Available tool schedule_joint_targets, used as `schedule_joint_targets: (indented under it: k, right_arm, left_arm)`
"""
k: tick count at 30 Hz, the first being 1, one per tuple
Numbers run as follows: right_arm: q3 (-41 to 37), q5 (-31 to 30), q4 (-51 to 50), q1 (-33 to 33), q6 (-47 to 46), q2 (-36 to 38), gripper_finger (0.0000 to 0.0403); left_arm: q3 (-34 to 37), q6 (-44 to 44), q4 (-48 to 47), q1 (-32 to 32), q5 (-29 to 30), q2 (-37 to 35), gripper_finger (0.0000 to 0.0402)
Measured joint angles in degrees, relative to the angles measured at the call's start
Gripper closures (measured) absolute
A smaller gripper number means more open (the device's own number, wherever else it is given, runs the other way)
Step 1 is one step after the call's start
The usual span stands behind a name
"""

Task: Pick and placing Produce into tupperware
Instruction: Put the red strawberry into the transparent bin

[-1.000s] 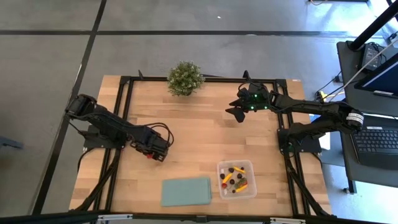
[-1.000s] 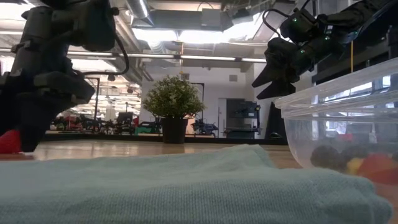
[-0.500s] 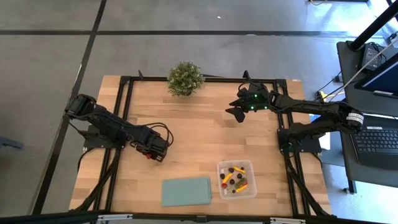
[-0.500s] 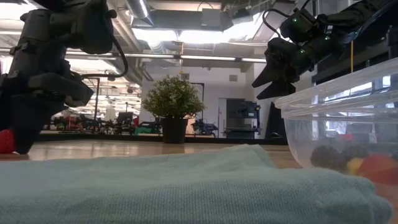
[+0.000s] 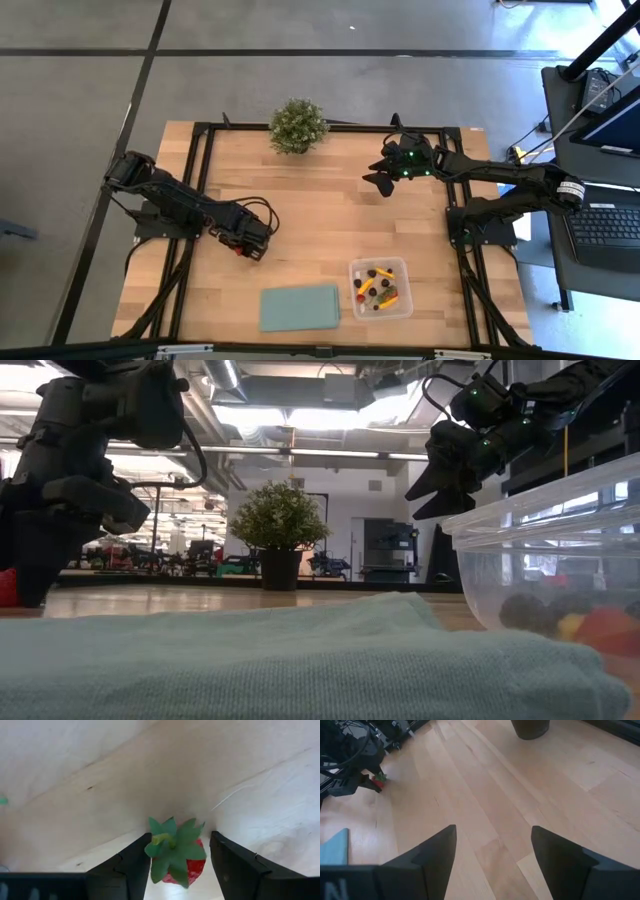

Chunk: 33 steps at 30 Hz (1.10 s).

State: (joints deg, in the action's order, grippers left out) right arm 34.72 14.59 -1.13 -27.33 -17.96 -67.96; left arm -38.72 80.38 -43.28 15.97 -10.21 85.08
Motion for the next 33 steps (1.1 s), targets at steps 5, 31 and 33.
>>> schedule_joint_targets:
  k: [5, 31, 33]
  right_arm:
    - [-0.01, 0.0, 0.0, 0.0, 0.17, 0.0, 0.0144]
    - [0.0, 0.0, 0.03, 0.02, 0.41, -0.01, 0.0144]
    - [0.0, 0.0, 0.22, 0.02, 0.2, -0.02, 0.0144]
  left_arm:
    - [0.02, 0.02, -0.35, 0.0, -0.92, 0.04, 0.0212]
    - [-11.84, -16.93, 2.65, -3.15, 4.45, -0.52, 0.0283]
    - [-15.57, -21.68, 6.69, -4.43, 5.91, -1.25, 0.0283]
